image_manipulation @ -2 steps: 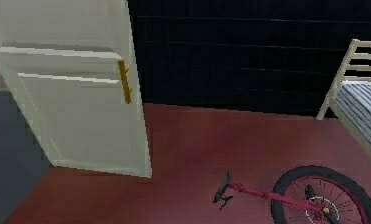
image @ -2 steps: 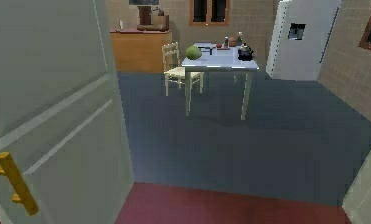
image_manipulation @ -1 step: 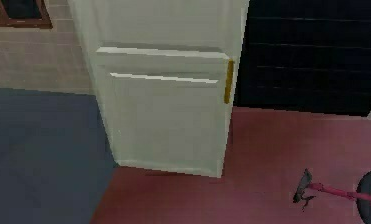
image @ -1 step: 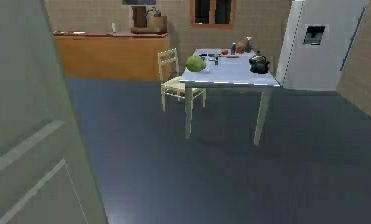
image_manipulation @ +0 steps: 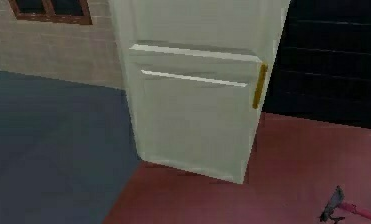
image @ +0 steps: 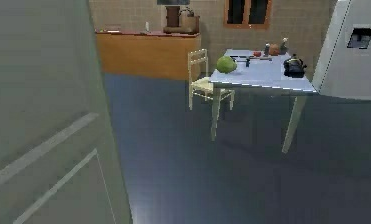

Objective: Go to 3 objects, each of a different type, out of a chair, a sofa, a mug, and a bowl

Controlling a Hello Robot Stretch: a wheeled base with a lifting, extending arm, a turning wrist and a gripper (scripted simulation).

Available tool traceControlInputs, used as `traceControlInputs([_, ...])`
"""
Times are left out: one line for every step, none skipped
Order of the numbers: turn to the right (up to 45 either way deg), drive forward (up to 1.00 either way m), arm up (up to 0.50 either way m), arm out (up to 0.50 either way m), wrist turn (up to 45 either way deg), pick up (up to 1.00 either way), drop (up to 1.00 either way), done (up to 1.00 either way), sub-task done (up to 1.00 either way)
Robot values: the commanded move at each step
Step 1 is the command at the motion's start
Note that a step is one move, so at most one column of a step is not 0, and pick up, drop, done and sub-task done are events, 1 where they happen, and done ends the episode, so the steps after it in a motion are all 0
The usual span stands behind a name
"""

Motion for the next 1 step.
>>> traceControlInputs([0.0, 1.0, 0.0, 0.0, 0.0, 0.0, 0.0, 0.0, 0.0])
